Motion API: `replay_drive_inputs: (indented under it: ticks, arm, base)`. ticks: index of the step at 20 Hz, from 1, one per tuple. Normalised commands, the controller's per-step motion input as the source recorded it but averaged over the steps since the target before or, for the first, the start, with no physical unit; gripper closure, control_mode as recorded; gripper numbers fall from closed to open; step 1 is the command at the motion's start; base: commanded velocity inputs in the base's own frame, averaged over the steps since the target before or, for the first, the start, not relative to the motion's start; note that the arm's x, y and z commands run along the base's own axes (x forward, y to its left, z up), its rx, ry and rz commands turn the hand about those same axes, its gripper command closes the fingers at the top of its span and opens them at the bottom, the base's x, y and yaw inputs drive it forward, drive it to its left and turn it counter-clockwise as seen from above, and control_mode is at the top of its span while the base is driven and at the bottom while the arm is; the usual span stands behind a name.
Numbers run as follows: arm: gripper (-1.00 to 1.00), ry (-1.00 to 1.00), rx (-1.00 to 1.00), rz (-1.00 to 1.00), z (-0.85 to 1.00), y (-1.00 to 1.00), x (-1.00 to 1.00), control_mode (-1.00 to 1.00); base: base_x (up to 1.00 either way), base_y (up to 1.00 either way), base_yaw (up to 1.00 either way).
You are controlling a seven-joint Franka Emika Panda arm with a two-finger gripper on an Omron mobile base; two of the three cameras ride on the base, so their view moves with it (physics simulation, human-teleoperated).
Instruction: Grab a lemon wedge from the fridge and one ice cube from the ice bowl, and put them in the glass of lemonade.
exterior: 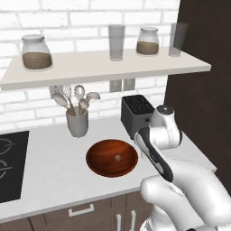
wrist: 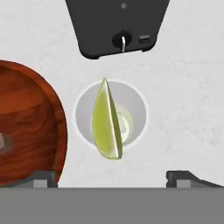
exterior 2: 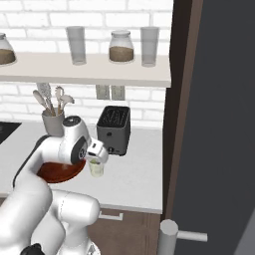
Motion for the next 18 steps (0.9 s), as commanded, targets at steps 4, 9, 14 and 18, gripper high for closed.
replay_drive_inputs:
  ticks: [4, 9, 14, 18]
  arm:
    - [-1.00, -0.09, 0.03, 0.00, 0.09, 0.00, -0.91, -1.00]
    - [-1.00, -0.02, 0.01, 0.01, 0.69, 0.02, -0.85, -1.00]
    - [-1.00, 0.00, -0.01, 0.09, 1.00, 0.11, -0.76, -1.00]
    - [-1.00, -0.01, 0.01, 0.04, 0.12, 0.00, -0.89, -1.00]
  base:
    - [0.00, 0.00, 0.00]
    - [0.00, 0.00, 0.00]
    - [0.00, 0.00, 0.00]
    - [0.00, 0.00, 0.00]
